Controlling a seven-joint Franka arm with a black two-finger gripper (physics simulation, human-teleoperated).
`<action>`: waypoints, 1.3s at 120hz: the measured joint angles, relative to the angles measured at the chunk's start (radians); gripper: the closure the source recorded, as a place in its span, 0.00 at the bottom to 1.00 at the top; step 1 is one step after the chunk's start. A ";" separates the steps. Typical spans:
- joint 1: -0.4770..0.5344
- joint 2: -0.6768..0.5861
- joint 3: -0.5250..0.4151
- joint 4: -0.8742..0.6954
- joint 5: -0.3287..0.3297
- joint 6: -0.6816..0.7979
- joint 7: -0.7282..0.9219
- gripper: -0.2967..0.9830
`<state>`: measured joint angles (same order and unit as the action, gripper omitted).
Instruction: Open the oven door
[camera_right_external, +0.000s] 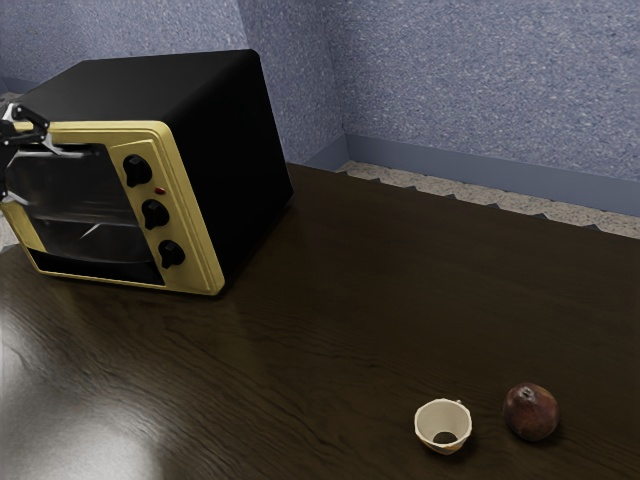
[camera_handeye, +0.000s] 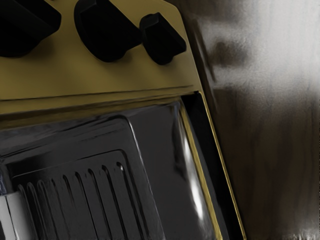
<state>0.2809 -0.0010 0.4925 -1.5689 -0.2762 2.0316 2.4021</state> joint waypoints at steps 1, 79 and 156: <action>0.002 0.002 0.000 0.003 -0.001 -0.001 0.002 0.23; 0.161 0.134 -0.019 0.155 -0.120 -0.056 0.103 0.23; 0.188 0.205 -0.039 0.203 -0.175 -0.039 0.129 0.23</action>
<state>0.4686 0.2042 0.4540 -1.3655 -0.4515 1.9925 2.5315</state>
